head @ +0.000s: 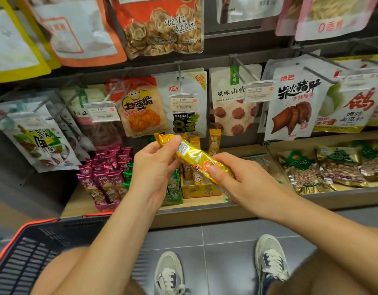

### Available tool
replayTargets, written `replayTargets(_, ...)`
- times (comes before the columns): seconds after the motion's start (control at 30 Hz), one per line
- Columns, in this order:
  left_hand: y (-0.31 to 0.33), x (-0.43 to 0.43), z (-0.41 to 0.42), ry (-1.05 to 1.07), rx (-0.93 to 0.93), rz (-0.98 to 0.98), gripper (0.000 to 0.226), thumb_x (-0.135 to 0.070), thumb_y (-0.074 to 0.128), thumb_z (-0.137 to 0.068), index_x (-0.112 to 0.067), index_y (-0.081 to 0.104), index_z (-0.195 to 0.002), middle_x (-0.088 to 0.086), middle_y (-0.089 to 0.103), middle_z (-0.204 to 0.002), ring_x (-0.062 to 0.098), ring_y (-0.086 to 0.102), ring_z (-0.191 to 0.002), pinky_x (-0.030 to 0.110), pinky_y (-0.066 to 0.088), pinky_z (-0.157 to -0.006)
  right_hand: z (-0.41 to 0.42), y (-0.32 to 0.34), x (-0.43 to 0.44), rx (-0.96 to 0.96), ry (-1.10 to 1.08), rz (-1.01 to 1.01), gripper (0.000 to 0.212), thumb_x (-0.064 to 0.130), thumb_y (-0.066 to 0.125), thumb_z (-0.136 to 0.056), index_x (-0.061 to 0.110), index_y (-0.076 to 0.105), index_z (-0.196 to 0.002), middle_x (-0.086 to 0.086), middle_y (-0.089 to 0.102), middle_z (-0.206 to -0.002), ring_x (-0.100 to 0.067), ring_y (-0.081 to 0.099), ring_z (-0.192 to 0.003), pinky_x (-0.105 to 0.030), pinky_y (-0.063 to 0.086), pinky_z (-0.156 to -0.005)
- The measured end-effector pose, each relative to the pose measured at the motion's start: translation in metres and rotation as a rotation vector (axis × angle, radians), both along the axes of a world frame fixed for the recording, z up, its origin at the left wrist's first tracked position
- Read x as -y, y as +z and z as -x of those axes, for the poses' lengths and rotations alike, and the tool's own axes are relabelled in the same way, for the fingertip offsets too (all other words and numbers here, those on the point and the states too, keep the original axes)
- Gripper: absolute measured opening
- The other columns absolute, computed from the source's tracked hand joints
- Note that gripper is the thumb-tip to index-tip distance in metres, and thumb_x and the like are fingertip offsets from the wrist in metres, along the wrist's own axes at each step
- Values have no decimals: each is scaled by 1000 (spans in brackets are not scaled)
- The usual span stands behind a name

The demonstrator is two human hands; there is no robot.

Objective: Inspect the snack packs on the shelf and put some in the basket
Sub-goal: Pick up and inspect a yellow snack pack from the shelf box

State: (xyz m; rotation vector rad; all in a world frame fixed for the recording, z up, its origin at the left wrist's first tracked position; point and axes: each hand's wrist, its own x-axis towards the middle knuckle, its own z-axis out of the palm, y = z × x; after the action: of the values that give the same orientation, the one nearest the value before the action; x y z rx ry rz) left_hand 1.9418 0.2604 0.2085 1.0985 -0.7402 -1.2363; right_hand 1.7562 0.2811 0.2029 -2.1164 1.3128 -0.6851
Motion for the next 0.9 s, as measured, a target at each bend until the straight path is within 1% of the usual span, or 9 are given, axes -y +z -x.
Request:
replayTargets(0.2, -6, -5, 7, -126, -132, -37, 27, -25, 73, -76, -8, 68, -96, 7, 76, -89, 16, 73, -80, 23, 56, -64, -3, -4, 5, 85, -19, -37, 30, 55, 46, -93, 35, 49, -114, 9, 62, -81, -10, 64, -67, -43, 55, -66)
replayTargets(0.33, -8, -9, 12, -190, -54, -32, 33, -29, 73, -73, -10, 69, -100, 9, 76, -96, 21, 74, -88, 24, 57, -68, -3, -3, 10, 174, 37, -163, 25, 48, 49, -95, 31, 52, -113, 2, 65, -90, -14, 66, -74, -44, 57, -70)
replayTargets(0.4, -8, -9, 11, -125, 74, 17, 23, -25, 75, -78, -13, 70, -96, 6, 76, -92, 21, 74, -87, 25, 58, -69, -2, -2, 18, 178, 39, -244, 24, 42, 48, -97, 31, 55, -117, -2, 65, -97, -17, 65, -87, -45, 54, -83)
replayTargets(0.47, -9, -9, 12, -77, 349, 87, 13, -25, 77, -80, -21, 72, -92, -3, 76, -87, 14, 73, -83, 24, 59, -69, -3, 1, 25, 275, -2, -304, 25, 40, 49, -98, 33, 57, -120, -1, 65, -108, -16, 63, -102, -42, 51, -92)
replayTargets(0.53, -13, -12, 17, -81, 656, 156, 13, -27, 79, -77, -26, 73, -88, -11, 74, -80, 5, 69, -73, 22, 57, -65, -4, 3, 28, 399, 16, -319, 36, 51, 51, -92, 36, 56, -124, 6, 64, -114, -10, 62, -107, -36, 52, -92)
replayTargets(0.6, -18, -16, 25, -75, 879, 190, 12, -28, 76, -75, -28, 70, -85, -17, 69, -74, 0, 63, -66, 15, 50, -57, -7, 3, 26, 450, 72, -263, 44, 54, 57, -84, 33, 58, -122, 7, 67, -108, -10, 65, -101, -34, 55, -87)
replayTargets(0.67, -21, -19, 30, -49, 996, 225, 9, -33, 71, -75, -30, 66, -82, -20, 65, -75, -2, 59, -68, 10, 42, -54, -10, 2, 23, 428, 54, -135, 28, 41, 64, -87, 30, 62, -112, 8, 70, -98, -11, 67, -92, -34, 57, -82)
replayTargets(0.77, -24, -18, 34, -43, 1083, 291, 21, -45, 67, -75, -30, 64, -89, -13, 63, -73, 4, 58, -70, 19, 45, -60, -11, -3, 25, 475, -52, -55, 11, 23, 62, -94, 20, 66, -104, 0, 72, -93, -18, 69, -89, -45, 57, -82)
replayTargets(0.9, -29, -18, 30, -110, 1319, 326, 32, -41, 72, -77, -28, 63, -104, -13, 59, -85, 9, 55, -77, 27, 43, -66, 4, 4, 36, 575, -294, -72, 18, 21, 54, -98, 8, 65, -92, -18, 71, -92, -35, 68, -89, -58, 56, -78)
